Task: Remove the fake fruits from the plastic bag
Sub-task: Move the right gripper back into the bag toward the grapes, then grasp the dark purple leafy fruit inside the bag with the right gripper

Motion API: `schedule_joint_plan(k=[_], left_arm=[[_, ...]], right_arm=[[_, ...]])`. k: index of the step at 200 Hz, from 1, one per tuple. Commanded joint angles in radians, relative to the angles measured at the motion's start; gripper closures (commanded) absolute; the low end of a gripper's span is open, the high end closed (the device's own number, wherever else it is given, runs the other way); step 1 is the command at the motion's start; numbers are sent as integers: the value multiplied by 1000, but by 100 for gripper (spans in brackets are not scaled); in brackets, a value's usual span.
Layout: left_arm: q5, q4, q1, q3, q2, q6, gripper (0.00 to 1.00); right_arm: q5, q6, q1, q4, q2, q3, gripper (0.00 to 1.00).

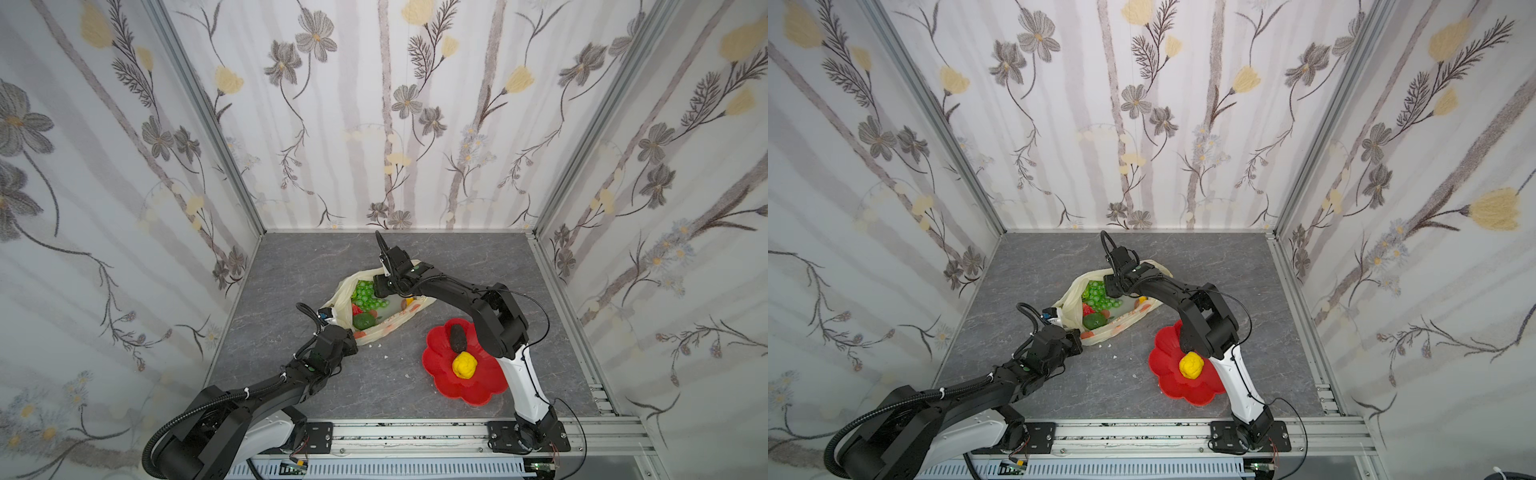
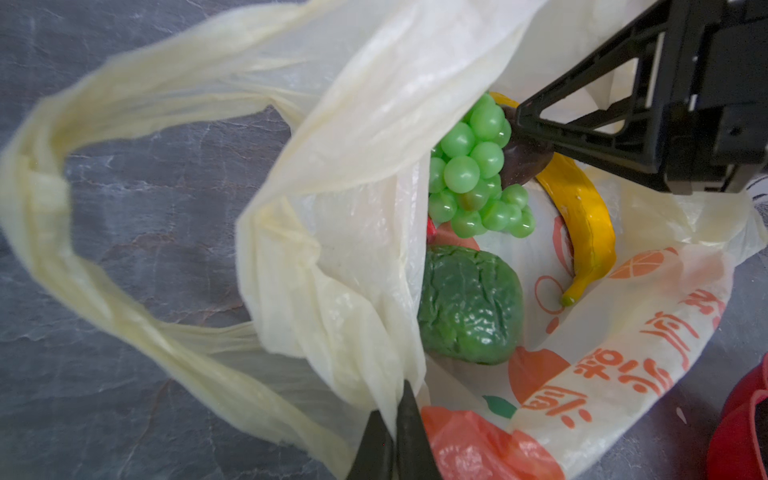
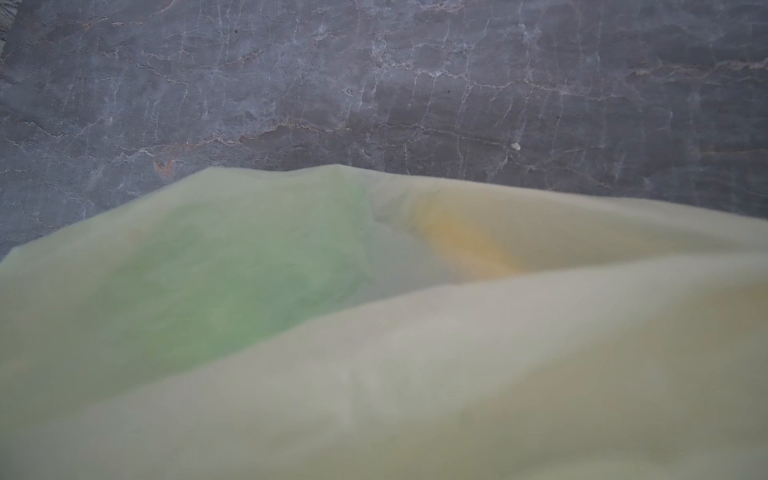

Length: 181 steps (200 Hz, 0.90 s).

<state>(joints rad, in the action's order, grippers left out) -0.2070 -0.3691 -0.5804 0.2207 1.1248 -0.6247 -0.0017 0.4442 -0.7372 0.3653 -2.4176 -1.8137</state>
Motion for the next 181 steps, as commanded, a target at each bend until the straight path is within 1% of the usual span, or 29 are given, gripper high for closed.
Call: schedule_joint_plan(k=[1,61,109,152,181], left_arm=[[-12,6,2,2,0,1,100],[-12,4,2,0,3,5,100],[-14,2,1,0,3,5,100],[-12,2,1,0,1,6,100],[-14,2,0,0,1,6,100]], right_arm=[[-9,-9,4,8,-25,-38,35],[-14,-12,8,52,-90,-123,36],[-32,-12,9,68,-106,-131,38],[-43,-6,7,86,-126,-151,38],[-36,-6,3,94,-109,-150,47]])
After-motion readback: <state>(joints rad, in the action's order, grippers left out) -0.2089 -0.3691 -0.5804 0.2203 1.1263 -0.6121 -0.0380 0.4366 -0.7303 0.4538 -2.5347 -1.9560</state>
